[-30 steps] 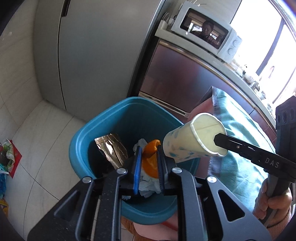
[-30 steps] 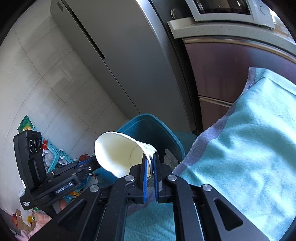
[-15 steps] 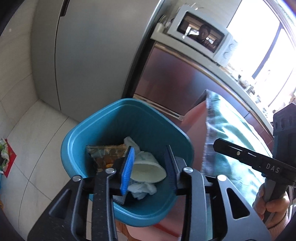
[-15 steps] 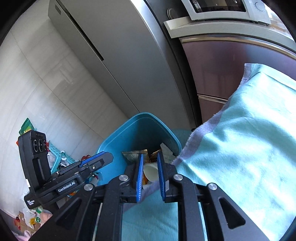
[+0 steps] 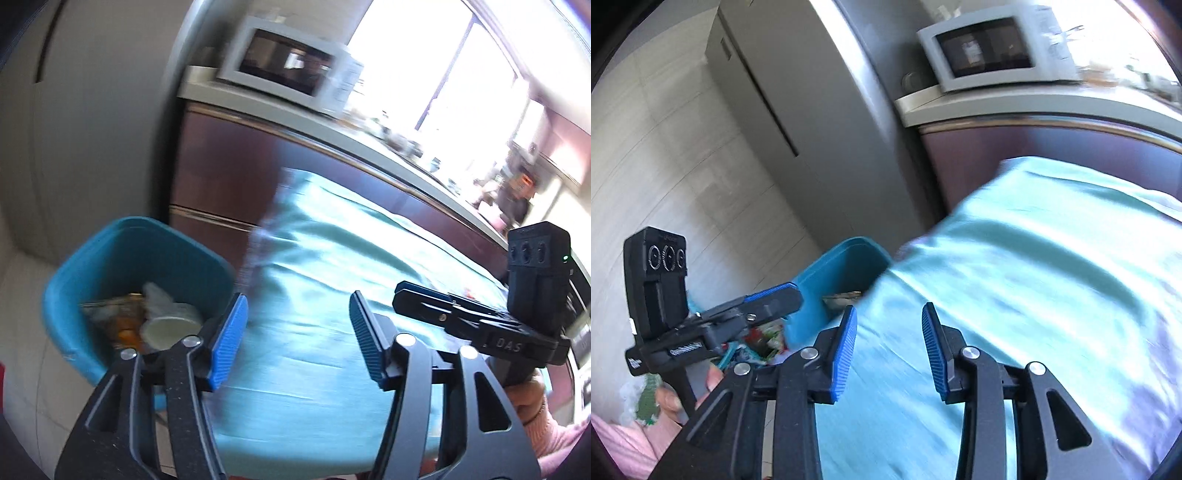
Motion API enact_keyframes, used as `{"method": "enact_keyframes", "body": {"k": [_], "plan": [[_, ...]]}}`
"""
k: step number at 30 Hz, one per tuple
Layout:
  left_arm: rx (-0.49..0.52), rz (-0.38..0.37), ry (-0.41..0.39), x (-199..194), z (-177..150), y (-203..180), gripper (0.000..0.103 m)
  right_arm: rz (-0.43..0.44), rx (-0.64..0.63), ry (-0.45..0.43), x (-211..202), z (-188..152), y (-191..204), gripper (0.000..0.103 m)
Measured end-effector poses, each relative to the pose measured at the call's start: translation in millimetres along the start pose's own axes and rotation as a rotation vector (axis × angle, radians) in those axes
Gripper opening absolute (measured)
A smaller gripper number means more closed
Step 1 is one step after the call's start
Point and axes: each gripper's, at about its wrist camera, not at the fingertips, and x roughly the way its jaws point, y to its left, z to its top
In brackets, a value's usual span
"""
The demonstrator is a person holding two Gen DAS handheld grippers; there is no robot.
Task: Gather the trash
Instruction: 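Move both open grippers back over the table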
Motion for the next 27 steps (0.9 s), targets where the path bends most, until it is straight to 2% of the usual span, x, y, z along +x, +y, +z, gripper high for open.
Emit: {"method": "enact_keyframes", "body": {"k": [5,13,18,27], "plan": [[0.081,-0.103,0.063,24.4,-12.8,-58.1,0.061,-0.131,0.081,-0.049,-47.1,-34.3,-40.4,0.040],[0.206,-0.193,0.133,57.6,-30.9,-139.4,0.061,-0.284,0.207,-0.121,-115.7,-74.1,-90.2,0.040],[0.274,-0.205,0.163,77.0,-36.6,-182.0,0.061,-0.339,0.261,-0.172,-151.6,-91.0,-115.7,0.040],[0.355,-0.226,0.188,102.0,-38.8,-235.1,0.061,-0.386,0.308,-0.217,-173.1,-103.9,-139.4,0.040]]}}
